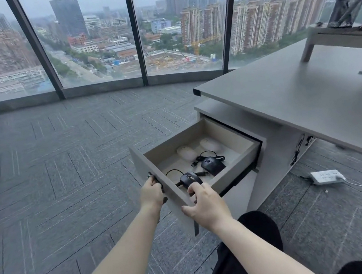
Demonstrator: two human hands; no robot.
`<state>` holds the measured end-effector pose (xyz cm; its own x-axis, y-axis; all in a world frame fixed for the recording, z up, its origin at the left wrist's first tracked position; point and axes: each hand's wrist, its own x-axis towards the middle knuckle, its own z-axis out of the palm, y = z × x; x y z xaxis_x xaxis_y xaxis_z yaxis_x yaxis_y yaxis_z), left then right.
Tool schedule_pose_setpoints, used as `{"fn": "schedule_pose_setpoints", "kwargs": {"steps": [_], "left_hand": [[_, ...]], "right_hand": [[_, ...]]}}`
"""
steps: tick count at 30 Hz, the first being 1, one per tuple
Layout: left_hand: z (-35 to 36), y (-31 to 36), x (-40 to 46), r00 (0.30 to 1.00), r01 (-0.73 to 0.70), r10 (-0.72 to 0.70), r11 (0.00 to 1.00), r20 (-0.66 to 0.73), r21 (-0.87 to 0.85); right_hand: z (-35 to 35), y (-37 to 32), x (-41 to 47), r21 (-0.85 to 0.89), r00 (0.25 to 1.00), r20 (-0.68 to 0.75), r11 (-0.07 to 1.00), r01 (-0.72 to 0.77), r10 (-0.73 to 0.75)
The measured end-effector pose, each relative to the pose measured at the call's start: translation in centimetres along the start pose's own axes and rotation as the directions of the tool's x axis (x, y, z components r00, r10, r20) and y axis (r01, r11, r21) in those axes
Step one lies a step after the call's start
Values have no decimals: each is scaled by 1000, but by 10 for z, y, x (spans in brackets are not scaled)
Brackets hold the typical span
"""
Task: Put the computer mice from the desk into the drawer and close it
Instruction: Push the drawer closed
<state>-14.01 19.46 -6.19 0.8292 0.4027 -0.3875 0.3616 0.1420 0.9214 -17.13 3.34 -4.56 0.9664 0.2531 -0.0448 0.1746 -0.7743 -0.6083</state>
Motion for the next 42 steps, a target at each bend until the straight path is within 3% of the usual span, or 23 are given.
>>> {"fn": "schedule_pose_setpoints", "kwargs": {"steps": [13,20,26,33,42], "left_hand": [[71,12,30,990,-16,18,1000,137,-22],[130,23,50,985,-19,20,1000,170,-4],[182,32,65,981,-17,25,999,190,-41],[238,36,88,980,12,7,996,197,-93],[284,40,102,974,44,-10,988,228,-146]], "right_hand": [[-24,48,25,175,966,-196,975,-133,167],[-49,85,49,429,891,-260,872,-237,371],[-66,122,78,523,803,-285,787,-328,524],[-91,159,109,599,742,-277,713,-364,611],[-113,187,134,617,707,-342,716,-328,619]]}}
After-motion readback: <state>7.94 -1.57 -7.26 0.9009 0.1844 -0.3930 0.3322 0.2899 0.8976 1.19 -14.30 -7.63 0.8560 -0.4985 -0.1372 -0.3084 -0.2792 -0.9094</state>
